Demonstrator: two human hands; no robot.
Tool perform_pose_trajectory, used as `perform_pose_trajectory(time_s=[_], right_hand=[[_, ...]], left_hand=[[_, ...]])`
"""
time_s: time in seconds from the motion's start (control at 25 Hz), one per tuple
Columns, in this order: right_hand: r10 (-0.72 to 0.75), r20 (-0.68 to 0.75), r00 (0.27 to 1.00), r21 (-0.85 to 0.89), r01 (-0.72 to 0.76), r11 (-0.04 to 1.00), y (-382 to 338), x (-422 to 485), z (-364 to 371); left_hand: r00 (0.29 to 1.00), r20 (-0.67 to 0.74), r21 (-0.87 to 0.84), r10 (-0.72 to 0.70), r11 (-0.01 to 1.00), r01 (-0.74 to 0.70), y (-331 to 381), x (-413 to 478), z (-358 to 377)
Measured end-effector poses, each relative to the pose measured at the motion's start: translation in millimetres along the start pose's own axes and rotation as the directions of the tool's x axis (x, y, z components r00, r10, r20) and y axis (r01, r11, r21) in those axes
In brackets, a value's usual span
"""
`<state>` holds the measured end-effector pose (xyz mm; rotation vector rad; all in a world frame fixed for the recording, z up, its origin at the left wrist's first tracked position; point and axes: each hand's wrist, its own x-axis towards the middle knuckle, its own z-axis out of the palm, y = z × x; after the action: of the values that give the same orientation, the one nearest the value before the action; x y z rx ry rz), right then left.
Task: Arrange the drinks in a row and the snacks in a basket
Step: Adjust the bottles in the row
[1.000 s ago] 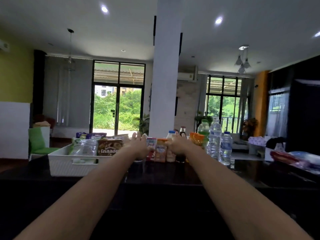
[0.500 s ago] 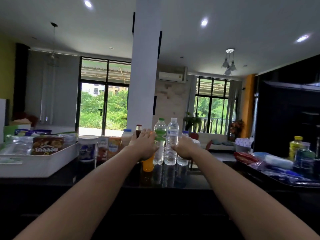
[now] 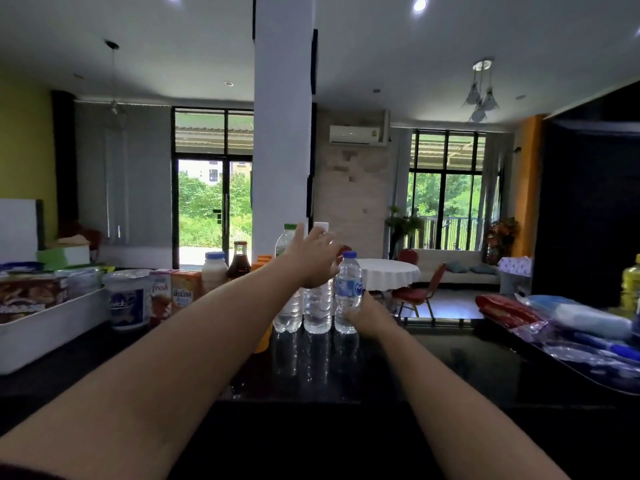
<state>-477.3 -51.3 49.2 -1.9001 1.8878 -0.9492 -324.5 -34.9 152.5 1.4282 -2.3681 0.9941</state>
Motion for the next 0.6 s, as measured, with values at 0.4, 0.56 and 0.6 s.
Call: perform_pose_trajectory(time_s=[0.4,0.56,0.6], right_hand=[[0.046,0.011,0.999,0.398,-0.047,0.916,41.5,42.3,23.5],[-0.001,0.042,0.999,0.411,-0.016,0.912,43.5,45.2,22.9],[-0.011,0.051,0.999,0.428,-0.012,0.904,43.4,44.7,22.6]], left_hand=[[0.99,0.086,0.149,0.111,0.981,-0.123,18.5,72.5,19.7],[0.993,0.073,0.113,0.094,0.988,-0.102,15.5,85.4,26.2],[0.993,0.062,0.116,0.101,0.987,-0.108,15.0,88.7,26.0]])
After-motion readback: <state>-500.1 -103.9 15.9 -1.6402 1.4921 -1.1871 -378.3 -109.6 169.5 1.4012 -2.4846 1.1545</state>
